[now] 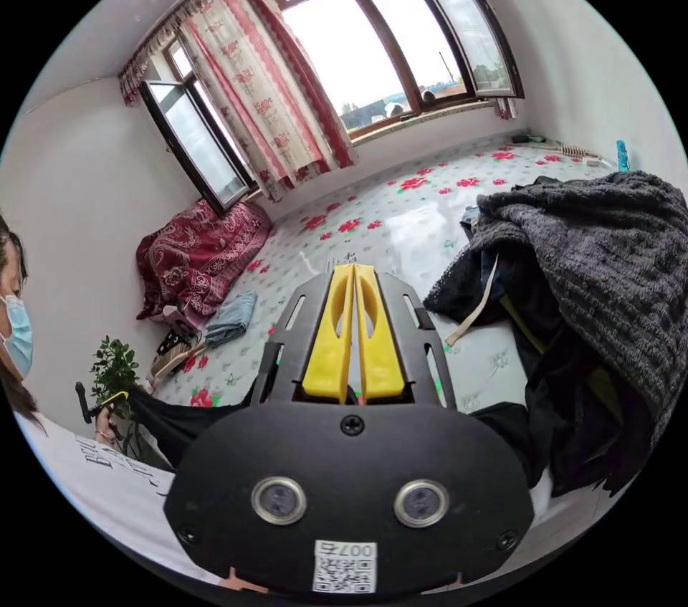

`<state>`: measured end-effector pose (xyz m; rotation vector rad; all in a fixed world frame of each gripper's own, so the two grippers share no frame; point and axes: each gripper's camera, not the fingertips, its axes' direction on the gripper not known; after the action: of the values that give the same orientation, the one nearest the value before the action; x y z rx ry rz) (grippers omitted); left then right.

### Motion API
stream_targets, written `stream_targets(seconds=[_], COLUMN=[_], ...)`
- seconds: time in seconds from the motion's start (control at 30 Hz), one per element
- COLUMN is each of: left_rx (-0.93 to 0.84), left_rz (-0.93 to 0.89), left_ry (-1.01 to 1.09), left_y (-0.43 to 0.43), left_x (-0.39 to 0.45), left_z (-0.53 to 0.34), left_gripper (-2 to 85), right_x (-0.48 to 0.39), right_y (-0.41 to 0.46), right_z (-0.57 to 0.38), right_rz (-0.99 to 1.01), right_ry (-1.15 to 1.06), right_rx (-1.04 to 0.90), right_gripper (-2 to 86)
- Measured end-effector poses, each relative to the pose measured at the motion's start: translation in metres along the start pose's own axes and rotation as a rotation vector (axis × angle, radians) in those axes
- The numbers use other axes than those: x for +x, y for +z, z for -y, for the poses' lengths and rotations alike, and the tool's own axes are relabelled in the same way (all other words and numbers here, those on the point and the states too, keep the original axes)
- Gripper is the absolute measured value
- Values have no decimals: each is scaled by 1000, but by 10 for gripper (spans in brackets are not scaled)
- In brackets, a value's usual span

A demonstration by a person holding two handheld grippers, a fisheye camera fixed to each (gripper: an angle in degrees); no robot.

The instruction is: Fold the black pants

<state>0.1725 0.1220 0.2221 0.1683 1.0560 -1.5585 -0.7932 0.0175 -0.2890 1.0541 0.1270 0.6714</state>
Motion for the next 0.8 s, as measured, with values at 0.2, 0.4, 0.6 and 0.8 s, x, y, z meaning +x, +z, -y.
stream_targets(seconds=[0.2,0.4,0.6,0.8], left_rx=[-162,-191,-172,-140], left_rz=[-65,-11,64,114], left_ry=[-26,-112,-170,-150], left_y=[113,107,51,4], left_x=[12,0,-21,-21], left_z=[48,-16,-38,-30], left_gripper=[-7,-7,-6,-6], right_x=[-31,-99,-143,-127], right_y=[141,240,316,254], right_z=[13,-112,-190,-76], right_rz=[36,50,-227,-146], right_ry=[-83,-362,-607,-452], right_rx=[-358,-702,-900,-685], right_gripper=[56,108,50,11])
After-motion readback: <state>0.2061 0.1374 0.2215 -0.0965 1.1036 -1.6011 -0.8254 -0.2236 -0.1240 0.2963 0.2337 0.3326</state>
